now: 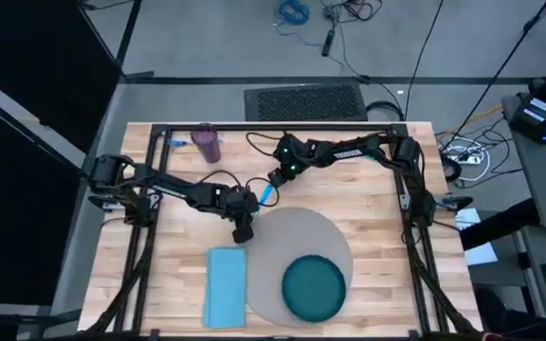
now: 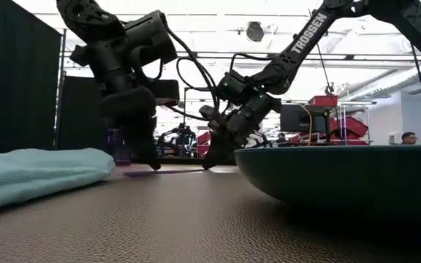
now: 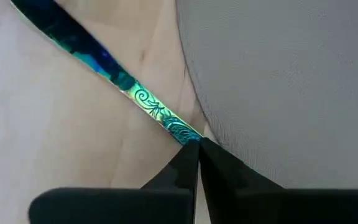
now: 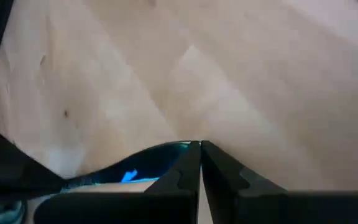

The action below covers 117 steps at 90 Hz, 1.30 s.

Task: Set table place
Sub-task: Move the iridescent knife to the bottom right of the table

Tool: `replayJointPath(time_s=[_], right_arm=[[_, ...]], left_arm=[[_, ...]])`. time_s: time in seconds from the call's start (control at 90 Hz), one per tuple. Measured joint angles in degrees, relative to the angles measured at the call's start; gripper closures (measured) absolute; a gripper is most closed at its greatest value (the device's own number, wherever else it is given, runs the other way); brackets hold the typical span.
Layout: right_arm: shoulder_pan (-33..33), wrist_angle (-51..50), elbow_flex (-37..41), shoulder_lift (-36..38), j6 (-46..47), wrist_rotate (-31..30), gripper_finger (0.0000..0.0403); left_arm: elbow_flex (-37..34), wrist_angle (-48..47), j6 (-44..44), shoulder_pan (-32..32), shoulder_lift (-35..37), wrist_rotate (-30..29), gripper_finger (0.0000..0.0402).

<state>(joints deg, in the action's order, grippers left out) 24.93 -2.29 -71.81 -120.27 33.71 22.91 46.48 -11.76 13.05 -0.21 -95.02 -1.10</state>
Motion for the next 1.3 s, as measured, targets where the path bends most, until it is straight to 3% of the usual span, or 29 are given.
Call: replayJointPath(time_s=[0.3,0.433,0.589,0.789,0.944,1.111,1.3], right_arm=[[1.44,-1.02,0.0,0.2,2.37,-0.31,0.0403],[1.38,-1.55,0.0,1.88,0.5,-2.62,0.0403],[0.74,-1.73,-0.04,8.09,-2.61,-5.23,0.0403],[-6.88,-3.06,-0.1,10.57,-2.16,-5.04,0.0403],[-13.06,-2.36,-0.11,8.83,-1.39,-7.58,0.0403],[-15.0,-0.19,-0.07,6.29,0.55,-9.29,0.0403],[-15.28,5.18,-0.52,4.2,2.04,-9.51,0.0403]], left_arm=[[0.02,4.49,-0.53,2.23,-0.52,0.09,0.0401],[0.02,4.63,-3.54,0.98,1.17,-6.4,0.0401],[0.68,3.21,-5.02,-1.02,8.73,-10.73,0.0401],[0.66,-2.45,-3.69,-3.78,17.17,-11.65,0.0401],[0.66,-10.75,-2.12,-7.09,21.11,-15.91,0.0401],[0.64,-16.57,1.68,-10.02,24.61,-19.62,0.0401],[0.02,-16.2,3.1,-11.6,26.22,-21.29,0.0401]])
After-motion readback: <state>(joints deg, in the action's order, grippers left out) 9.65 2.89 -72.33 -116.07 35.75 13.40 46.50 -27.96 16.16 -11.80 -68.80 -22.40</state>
